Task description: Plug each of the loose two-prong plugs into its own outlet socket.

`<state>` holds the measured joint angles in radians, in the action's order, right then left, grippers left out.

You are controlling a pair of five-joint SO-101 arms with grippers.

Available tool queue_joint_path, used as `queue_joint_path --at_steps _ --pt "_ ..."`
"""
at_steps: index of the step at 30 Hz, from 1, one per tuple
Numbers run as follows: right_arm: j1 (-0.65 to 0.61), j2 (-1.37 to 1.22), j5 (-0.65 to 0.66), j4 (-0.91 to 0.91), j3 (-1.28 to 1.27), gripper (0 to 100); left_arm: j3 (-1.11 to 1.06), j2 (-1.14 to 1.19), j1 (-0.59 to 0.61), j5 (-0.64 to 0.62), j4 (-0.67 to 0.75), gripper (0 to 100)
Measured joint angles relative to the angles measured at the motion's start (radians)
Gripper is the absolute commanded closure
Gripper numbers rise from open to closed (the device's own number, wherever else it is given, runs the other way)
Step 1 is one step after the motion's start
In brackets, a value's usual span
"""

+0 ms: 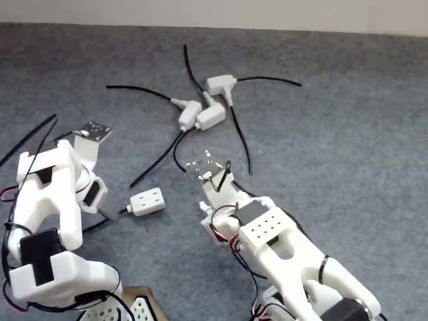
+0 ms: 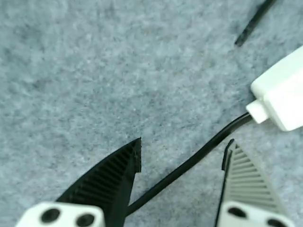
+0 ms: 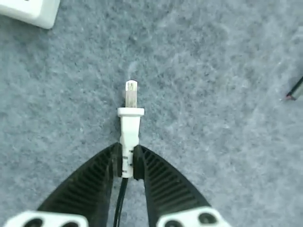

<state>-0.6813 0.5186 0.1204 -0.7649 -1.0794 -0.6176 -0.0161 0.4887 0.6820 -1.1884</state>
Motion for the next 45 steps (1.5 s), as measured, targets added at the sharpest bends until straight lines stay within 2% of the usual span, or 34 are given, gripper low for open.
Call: queue_joint_path --at_steps 10,17,28,30,33,36,45 --pt "-0.006 -0.031 -0.011 0.002 -0.017 97.8 -0.002 0.0 0.055 0.038 0.023 71" --pt "-0.084 -0.032 -0.02 -0.026 -0.038 81.2 -0.002 0.0 0.061 0.04 0.025 71" --pt "-0.101 -0.034 -0.02 -0.026 -0.038 81.1 -0.002 0.0 0.071 0.04 0.025 71" --pt "-0.101 -0.034 -0.02 -0.026 -0.038 83.0 -0.002 0.0 0.071 0.04 0.025 71" --pt "-0.101 -0.034 -0.02 -0.026 -0.038 99.5 -0.002 0.0 0.072 0.04 0.025 71" --pt "-0.101 -0.034 0.0 -0.026 -0.038 95.3 -0.002 0.0 0.089 0.04 0.025 71" --pt "-0.094 -0.034 0.009 0.038 -0.038 99.1 -0.002 0.0 0.114 0.058 0.025 71"
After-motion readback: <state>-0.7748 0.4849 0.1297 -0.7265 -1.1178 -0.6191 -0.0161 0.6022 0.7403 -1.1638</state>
